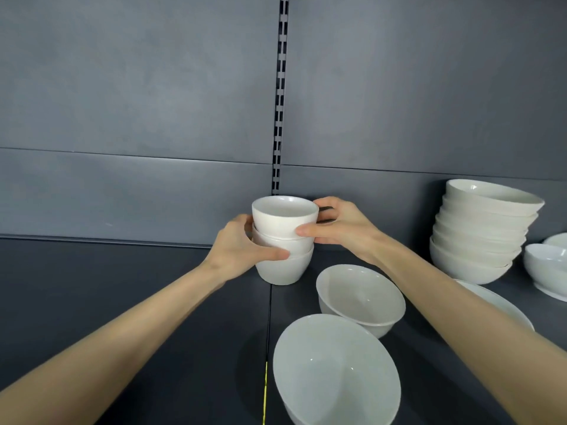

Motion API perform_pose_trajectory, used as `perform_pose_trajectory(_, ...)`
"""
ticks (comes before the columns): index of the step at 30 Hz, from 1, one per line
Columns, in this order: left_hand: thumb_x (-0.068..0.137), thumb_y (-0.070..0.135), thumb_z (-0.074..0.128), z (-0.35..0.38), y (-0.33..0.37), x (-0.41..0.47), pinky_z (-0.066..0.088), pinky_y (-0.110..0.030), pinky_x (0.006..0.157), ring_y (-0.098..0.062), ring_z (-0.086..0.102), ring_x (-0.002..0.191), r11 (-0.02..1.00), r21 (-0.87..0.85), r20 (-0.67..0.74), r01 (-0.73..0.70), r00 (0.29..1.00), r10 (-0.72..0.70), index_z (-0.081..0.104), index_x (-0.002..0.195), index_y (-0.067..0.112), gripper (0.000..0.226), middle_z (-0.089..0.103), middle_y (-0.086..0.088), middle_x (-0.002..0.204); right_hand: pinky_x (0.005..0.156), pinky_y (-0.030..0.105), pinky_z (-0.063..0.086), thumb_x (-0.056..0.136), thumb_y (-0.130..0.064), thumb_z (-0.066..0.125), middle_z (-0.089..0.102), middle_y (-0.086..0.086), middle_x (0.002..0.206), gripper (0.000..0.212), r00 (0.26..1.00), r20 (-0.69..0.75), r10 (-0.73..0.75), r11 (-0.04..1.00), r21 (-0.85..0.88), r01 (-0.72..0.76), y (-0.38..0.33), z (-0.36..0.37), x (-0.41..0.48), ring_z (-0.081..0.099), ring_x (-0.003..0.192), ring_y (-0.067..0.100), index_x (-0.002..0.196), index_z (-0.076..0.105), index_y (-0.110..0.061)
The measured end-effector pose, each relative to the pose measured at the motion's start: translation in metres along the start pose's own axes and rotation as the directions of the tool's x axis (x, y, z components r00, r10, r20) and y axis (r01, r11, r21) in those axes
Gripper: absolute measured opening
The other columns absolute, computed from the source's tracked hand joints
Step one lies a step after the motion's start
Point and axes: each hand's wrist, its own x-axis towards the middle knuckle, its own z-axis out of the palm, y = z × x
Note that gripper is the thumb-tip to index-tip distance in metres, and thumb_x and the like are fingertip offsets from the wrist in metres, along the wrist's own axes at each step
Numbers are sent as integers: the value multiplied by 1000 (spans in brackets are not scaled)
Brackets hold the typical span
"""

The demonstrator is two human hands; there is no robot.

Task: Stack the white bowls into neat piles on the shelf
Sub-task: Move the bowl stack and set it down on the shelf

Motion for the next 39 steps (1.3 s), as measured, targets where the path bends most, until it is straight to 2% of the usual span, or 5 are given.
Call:
perform_pose_trajectory(12, 57, 23, 91, 19, 0, 25, 52, -33, 88, -16, 60, 104, 999, -43, 54, -27, 998, 29, 55, 118, 19, 71, 64, 6, 110, 89, 37, 56, 70, -12, 84, 62, 6, 108, 76, 1000, -23, 0, 1000, -14, 0, 9, -19, 12, 65, 102, 20, 134, 44, -17)
perform_pose_trajectory(26, 61, 23, 89, 18, 2, 23, 50, -32, 88, -18, 60, 105, 999, 9, 81, -52, 995, 51, 52, 125, 14, 75, 63, 4, 112, 90, 38, 56, 71, -12, 83, 63, 6, 107, 68, 1000, -15, -5, 999, -34, 4, 10, -20, 10, 66, 103, 21, 130, 48, -13)
perform_pose_trajectory(32, 65, 32, 86, 11, 10, 26, 48, -27, 85, -17, 59, 106, 984, 159, 172, -76, 984, 48, 53, 124, 16, 69, 64, 4, 114, 90, 36, 55, 74, -16, 81, 65, 5, 109, 63, 1000, 1, -7, 990, -139, 7, 3, -21, 8, 64, 105, 21, 129, 49, -13)
perform_pose_trajectory(36, 72, 40, 79, 1, 17, 29, 48, -36, 94, -21, 58, 110, 935, 339, 235, -105, 972, 24, 57, 120, 14, 59, 64, 0, 115, 88, 33, 53, 75, -22, 81, 66, 3, 110, 60, 1000, 12, -23, 961, -275, 25, -4, -22, 4, 63, 104, 21, 125, 50, -13)
perform_pose_trajectory(39, 76, 46, 72, -9, 26, 26, 46, -40, 94, -24, 55, 110, 845, 516, 221, -139, 975, 26, 59, 116, 13, 54, 64, -1, 114, 97, 34, 48, 74, -25, 81, 66, 7, 112, 57, 997, -10, -71, 905, -421, 60, -11, -25, 0, 62, 108, 24, 122, 53, -12)
